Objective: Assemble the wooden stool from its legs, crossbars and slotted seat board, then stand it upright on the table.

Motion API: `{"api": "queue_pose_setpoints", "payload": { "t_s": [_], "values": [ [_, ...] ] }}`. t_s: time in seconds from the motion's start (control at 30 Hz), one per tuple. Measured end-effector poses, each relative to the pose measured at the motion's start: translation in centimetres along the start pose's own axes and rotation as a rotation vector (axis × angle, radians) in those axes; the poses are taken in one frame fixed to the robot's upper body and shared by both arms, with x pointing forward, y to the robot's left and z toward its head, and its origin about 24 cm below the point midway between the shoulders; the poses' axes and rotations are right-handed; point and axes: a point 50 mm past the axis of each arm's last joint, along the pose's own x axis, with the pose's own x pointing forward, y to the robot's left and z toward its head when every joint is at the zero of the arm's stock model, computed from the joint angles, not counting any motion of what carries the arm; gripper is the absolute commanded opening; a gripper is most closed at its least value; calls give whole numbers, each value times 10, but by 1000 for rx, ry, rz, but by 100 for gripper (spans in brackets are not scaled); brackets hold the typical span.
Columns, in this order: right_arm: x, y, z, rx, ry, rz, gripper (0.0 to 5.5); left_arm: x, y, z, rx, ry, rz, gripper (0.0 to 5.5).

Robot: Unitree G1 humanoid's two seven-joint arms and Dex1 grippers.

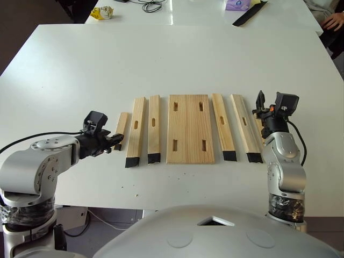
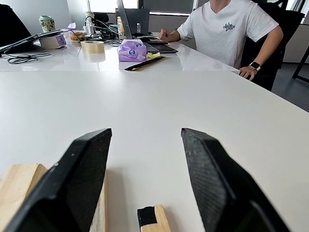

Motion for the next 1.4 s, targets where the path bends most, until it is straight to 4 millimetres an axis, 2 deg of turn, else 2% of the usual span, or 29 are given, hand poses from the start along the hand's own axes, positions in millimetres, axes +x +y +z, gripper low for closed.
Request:
{"api": "queue_pose_setpoints", "payload": {
  "t_s": [0.4, 1.0, 1.17, 1.4],
  "values": [
    [1, 0, 1, -6, 0, 10, 270, 10, -5, -8, -15, 13, -5, 262],
    [1, 1, 0, -7, 8, 22, 270, 20, 2, -14, -27, 19, 27, 262],
    [1, 1, 0, -6, 10, 19, 270, 20, 4, -10, -7, 16, 32, 262],
    [-1, 7, -3, 20, 19, 8, 270, 13, 13, 11, 69, -31, 50, 262]
  ]
}}
